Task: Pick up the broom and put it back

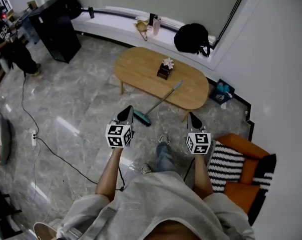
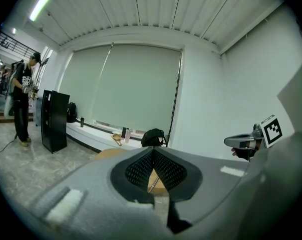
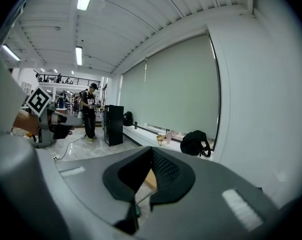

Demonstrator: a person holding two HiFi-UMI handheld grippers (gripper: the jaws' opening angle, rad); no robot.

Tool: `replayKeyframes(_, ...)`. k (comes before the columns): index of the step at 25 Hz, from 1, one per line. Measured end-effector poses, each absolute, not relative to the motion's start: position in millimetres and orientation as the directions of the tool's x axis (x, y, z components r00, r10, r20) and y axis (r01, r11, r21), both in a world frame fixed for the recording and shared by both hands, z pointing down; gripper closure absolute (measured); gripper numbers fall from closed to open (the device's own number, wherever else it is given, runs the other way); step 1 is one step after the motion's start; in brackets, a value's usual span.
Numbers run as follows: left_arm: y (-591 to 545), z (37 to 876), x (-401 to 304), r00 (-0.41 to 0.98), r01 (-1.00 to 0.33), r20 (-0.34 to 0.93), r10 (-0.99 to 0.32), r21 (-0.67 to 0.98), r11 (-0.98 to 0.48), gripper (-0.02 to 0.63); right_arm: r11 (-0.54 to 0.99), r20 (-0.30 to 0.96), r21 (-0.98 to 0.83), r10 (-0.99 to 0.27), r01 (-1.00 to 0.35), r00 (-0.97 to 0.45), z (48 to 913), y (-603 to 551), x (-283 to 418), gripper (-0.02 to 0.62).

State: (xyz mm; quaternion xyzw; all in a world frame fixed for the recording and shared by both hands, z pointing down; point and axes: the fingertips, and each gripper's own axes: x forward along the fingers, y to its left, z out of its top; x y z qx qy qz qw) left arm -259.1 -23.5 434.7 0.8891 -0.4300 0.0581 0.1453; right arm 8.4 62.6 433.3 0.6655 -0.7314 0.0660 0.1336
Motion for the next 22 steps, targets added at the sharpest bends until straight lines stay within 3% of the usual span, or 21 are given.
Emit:
replayKeyframes(11,-114.0,441.0,-245.9,0.554,-0.832,0.269,-0.787,0.180,-0.524,0.603,0.153,0.284,0.016,-0.948,-0.988,-0.143,454.1,-45.9,32.2,0.592)
replayKeyframes(22,-208.0,446.5,-180.0,0.516,-0.856,0.323,-0.794,0.157,-0.492,0.603,0.197,0.303,-0.021,-0.933,-0.980,-0.194,465.7,-159.7,99.5,0.592)
